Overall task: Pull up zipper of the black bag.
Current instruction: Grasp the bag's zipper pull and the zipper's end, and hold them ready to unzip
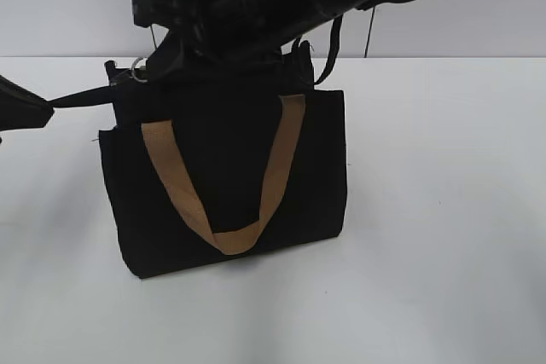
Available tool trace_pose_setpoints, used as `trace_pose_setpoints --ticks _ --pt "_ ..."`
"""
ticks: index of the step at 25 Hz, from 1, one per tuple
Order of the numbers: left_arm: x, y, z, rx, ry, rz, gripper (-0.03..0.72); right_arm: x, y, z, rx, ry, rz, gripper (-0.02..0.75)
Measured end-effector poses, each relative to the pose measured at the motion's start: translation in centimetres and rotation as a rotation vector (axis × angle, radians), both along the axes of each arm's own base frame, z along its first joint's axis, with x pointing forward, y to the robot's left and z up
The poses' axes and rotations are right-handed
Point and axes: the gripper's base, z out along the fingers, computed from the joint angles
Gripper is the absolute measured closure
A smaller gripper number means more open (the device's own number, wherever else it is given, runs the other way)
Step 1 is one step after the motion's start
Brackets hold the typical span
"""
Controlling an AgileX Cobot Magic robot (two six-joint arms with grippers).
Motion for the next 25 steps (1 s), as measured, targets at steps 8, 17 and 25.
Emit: trace_pose_setpoints --ticks 8,17,25 --pt "0.4 1.4 -0.1 0.106 -0.045 0.025 0.663 1.8 -1.7 0.0 -0.030 -0.074 -0.083 0.739" --pt "0.6 1.3 0.1 0.067 -0.058 0.056 0.663 1.4 -1.5 0.0 -0.064 -0.110 -0.003 0.739" --pt "-0.2 1.4 2.8 0.005 -0.201 0.136 0.663 -0.1 -2.2 3.5 -0.111 -0.354 0.156 0.713"
